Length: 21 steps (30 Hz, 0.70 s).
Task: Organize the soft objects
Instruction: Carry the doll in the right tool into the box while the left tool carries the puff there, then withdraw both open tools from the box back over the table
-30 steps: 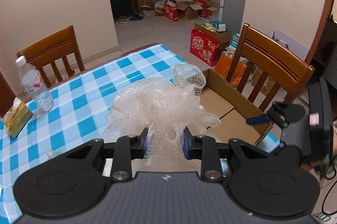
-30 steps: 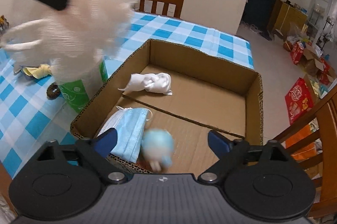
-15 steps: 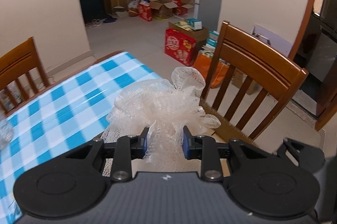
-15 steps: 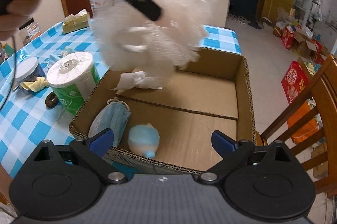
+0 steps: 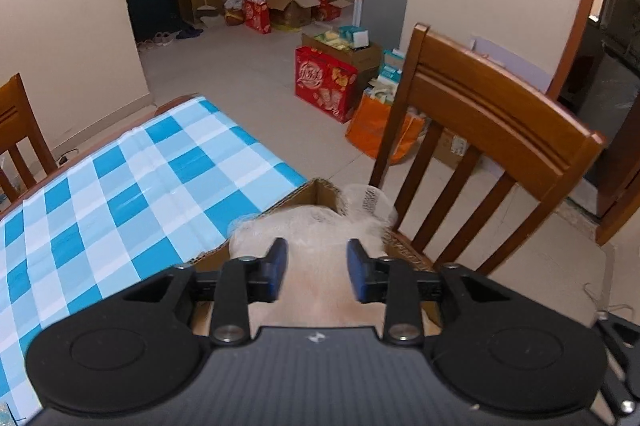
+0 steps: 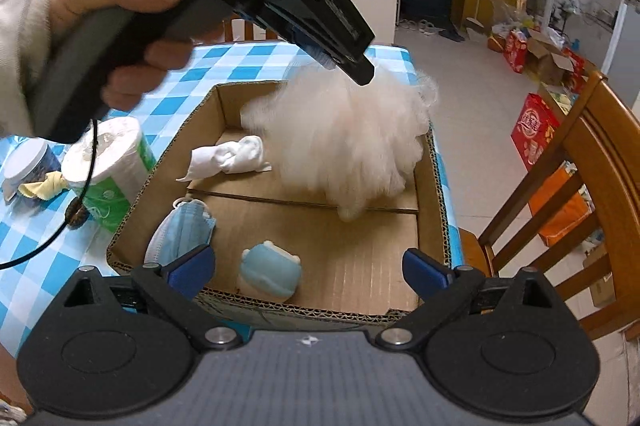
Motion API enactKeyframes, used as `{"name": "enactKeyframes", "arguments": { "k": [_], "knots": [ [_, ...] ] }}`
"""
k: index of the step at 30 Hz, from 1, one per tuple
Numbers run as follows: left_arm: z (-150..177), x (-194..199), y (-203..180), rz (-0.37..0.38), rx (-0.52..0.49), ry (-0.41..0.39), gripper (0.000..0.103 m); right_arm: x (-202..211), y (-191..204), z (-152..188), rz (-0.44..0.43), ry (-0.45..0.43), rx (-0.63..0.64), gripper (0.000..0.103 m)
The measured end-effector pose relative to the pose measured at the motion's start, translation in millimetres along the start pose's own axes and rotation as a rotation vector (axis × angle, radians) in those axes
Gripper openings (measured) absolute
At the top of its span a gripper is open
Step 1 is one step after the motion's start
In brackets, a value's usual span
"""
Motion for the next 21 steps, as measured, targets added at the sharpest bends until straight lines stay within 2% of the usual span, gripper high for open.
{"name": "enactKeyframes", "arguments": {
  "k": [1,2,6,12,21],
  "knots": [
    [2,-3,1,-0.011,0.001,0.007,0.045,0,0,1,0.002,0.002,-0.003,0.102],
    [2,-5,2,-0.020,0.004,0.010,0.052,0,0,3,0.003,0.004,-0.005,0.102],
    [1,6,6,-0.053,0.004,-0.016,0.091,3,0,6,0.008,0.009,-0.003,0.102],
    [-5,37,6,-0.071,-0.020,-0.072,0.100,5,6,3,0.006,0.007,0.008,0.103],
    [9,86,8,-0.110,0.005,-0.103,0.101,10,23,-2,-0.010,-0.007,0.036,0.103]
  ]
}}
Point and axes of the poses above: each gripper's, at about its wrist camera, not at the fingertips, and x roughly against the way its jaws point, y to its left, z to its underside, the point moved 7 cm from there along -x, roughly the way its jaws point, and after that the axes turned 13 degrees about -y, right-handed, at the moved point
